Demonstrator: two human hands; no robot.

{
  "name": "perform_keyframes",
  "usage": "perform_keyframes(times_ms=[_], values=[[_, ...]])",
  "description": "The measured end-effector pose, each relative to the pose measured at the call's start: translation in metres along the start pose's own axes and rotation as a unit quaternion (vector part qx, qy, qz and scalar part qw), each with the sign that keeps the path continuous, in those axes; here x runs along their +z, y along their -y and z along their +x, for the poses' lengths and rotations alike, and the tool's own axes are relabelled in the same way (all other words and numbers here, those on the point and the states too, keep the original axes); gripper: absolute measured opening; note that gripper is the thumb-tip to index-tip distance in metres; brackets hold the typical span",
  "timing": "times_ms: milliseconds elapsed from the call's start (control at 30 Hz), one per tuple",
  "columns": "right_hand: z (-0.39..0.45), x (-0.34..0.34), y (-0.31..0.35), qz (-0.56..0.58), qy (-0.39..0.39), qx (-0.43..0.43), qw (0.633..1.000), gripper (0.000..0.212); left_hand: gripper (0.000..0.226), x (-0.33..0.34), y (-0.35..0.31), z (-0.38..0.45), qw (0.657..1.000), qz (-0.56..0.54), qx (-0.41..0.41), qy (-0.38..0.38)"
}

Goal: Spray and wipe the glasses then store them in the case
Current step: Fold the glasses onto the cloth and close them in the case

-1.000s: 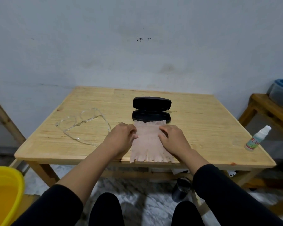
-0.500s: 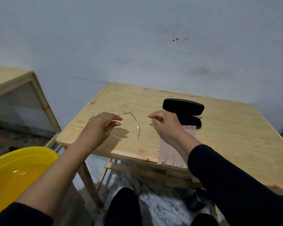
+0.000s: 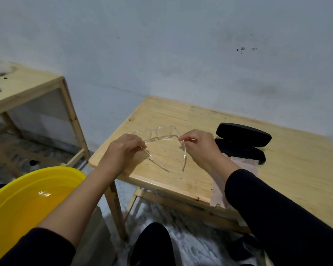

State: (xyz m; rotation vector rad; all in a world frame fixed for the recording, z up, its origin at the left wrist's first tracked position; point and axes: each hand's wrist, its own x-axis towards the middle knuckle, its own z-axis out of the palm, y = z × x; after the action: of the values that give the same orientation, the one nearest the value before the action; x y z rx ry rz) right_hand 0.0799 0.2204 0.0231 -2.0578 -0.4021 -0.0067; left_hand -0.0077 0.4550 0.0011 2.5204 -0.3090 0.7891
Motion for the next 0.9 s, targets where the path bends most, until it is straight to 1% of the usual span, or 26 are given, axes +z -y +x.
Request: perform_keyframes(times_ms=[67, 167, 333, 433, 600, 767, 900], values=[[0.003, -0.005, 0.004, -0.007, 0.007, -0.026, 1.0, 0.023, 0.016, 0.0, -0.002, 0.005, 0.999, -0.022, -0.003, -0.034], [0.007, -0.019, 0.009, -0.029, -0.005, -0.05, 0.998, 0.014, 0.018, 0.001, -0.011, 0.016, 0.995, -0.07, -0.023, -0.074], [-0.006, -0.06, 0.007, -0.041, -0.042, -0.046, 0.997, 0.01, 0.016, 0.016, -0.038, 0.034, 0.981, -0.154, -0.054, -0.1], [-0.021, -0.093, 0.001, -0.048, -0.072, -0.029, 0.996, 0.014, 0.016, 0.032, -0.065, 0.044, 0.969, -0.218, -0.077, -0.085], [-0.058, -0.141, -0.014, -0.062, -0.135, -0.002, 0.989, 0.014, 0.016, 0.062, -0.112, 0.054, 0.95, -0.294, -0.105, -0.03], [-0.094, -0.17, -0.034, -0.068, -0.161, 0.031, 0.984, 0.018, 0.016, 0.087, -0.143, 0.052, 0.94, -0.322, -0.108, 0.019], [-0.111, -0.177, -0.046, -0.07, -0.161, 0.044, 0.983, 0.019, 0.015, 0.099, -0.154, 0.048, 0.939, -0.323, -0.108, 0.044]])
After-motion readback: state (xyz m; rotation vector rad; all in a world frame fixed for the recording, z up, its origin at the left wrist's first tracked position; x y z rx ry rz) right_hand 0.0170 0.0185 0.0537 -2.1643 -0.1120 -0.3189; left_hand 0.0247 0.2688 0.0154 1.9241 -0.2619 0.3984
